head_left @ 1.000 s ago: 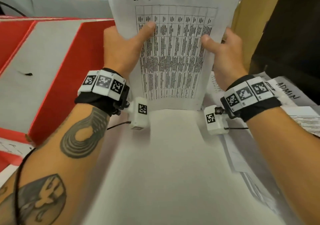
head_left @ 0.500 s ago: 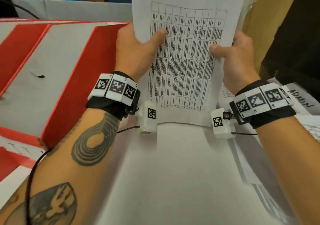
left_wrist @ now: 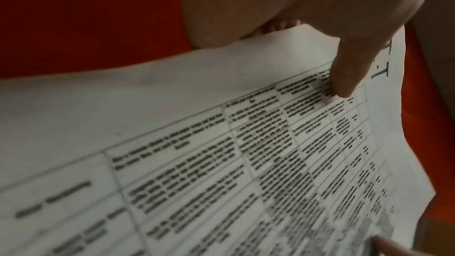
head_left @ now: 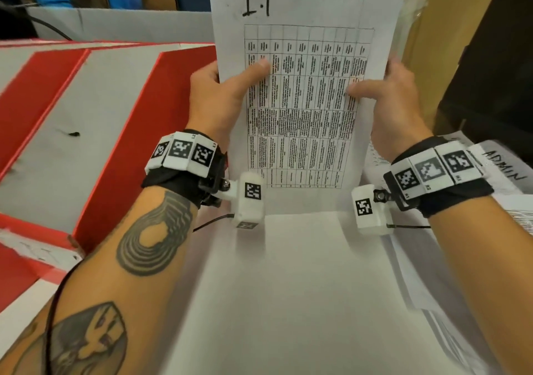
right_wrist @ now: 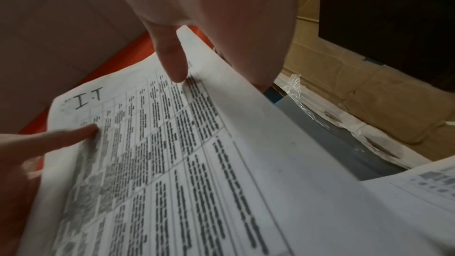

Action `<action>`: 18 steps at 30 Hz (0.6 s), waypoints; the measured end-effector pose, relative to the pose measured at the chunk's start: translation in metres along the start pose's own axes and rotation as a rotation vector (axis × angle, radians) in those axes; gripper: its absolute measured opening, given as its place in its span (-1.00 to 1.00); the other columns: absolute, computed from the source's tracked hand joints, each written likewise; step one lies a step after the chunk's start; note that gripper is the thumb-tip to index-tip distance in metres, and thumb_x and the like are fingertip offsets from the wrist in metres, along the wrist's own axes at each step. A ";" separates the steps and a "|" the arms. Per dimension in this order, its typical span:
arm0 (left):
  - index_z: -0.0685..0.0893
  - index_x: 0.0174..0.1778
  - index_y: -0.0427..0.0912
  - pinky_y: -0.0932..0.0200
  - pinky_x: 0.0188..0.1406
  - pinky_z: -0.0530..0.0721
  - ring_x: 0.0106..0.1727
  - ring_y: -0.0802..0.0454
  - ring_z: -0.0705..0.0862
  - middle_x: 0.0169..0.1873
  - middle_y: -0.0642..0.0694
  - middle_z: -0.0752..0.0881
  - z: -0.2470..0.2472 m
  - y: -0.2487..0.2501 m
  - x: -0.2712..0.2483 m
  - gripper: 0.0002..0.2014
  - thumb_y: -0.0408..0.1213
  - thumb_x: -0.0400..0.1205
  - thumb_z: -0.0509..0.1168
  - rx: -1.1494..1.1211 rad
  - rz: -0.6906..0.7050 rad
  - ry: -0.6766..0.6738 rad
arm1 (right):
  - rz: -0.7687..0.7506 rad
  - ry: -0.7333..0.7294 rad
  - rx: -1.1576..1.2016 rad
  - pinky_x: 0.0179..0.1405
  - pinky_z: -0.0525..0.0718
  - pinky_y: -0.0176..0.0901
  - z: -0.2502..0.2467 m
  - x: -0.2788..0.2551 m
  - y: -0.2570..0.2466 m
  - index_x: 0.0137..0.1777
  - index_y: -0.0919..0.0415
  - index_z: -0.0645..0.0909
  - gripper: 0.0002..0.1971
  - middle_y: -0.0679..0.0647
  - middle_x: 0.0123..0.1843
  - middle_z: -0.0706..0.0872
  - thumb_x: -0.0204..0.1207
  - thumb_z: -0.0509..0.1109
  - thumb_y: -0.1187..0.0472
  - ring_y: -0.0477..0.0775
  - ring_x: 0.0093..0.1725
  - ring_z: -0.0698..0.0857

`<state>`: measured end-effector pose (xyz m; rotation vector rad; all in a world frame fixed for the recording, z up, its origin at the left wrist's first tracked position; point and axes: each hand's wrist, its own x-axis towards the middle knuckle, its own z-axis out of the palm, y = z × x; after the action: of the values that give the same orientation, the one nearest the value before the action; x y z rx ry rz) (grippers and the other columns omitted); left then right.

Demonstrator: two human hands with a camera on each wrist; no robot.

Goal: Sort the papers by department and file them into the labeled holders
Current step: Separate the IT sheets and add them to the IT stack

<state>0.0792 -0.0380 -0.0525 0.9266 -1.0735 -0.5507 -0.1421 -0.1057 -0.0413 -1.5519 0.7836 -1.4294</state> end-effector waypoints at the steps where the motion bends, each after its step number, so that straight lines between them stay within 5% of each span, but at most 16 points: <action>1: 0.78 0.25 -0.26 -0.11 0.30 0.78 0.17 -0.01 0.85 0.12 -0.09 0.88 0.000 -0.003 -0.001 -0.69 -0.29 0.60 0.56 0.027 -0.016 -0.008 | 0.024 -0.025 -0.032 0.35 0.75 0.24 0.001 -0.001 0.002 0.34 0.23 0.64 -0.54 0.07 0.23 0.86 0.41 0.45 0.44 0.13 0.24 0.83; 5: 0.78 0.28 -0.21 -0.06 0.29 0.78 0.17 0.05 0.85 0.13 -0.05 0.87 0.001 -0.004 -0.002 -0.70 -0.26 0.64 0.53 0.100 -0.002 -0.041 | 0.050 -0.021 -0.086 0.35 0.75 0.18 0.001 -0.005 0.002 0.31 0.25 0.71 -0.60 0.03 0.19 0.88 0.50 0.43 0.52 0.08 0.21 0.85; 10: 0.79 0.24 -0.29 -0.05 0.29 0.78 0.17 0.01 0.85 0.12 -0.08 0.88 -0.005 -0.004 -0.004 -0.69 -0.25 0.62 0.54 0.137 -0.078 -0.112 | 0.029 0.093 -0.020 0.08 0.85 -0.10 -0.003 -0.008 -0.014 0.23 0.22 0.72 -0.61 -0.02 0.07 0.89 0.55 0.35 0.63 -0.03 0.04 0.88; 14: 0.79 0.22 -0.33 -0.24 0.27 0.78 0.14 -0.14 0.87 0.10 -0.19 0.88 -0.013 -0.003 -0.014 -0.71 -0.25 0.64 0.51 0.134 -0.270 -0.259 | 0.085 0.294 0.207 0.06 0.87 0.25 -0.017 -0.007 -0.027 0.14 0.31 0.72 -0.65 0.15 0.07 0.89 0.46 0.39 0.65 0.21 0.05 0.88; 18: 0.69 0.37 -0.34 -0.33 0.41 0.68 0.34 -0.30 0.76 0.30 -0.34 0.77 0.001 0.012 -0.034 -0.69 -0.32 0.72 0.36 -0.359 -0.292 -0.203 | 0.132 0.490 0.325 0.13 0.80 0.44 -0.034 -0.019 -0.037 0.07 0.44 0.72 -0.67 0.35 0.08 0.83 0.28 0.45 0.59 0.39 0.10 0.83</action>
<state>0.0643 -0.0065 -0.0591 0.7221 -0.9810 -1.0618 -0.1823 -0.0787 -0.0174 -0.8971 0.8633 -1.7624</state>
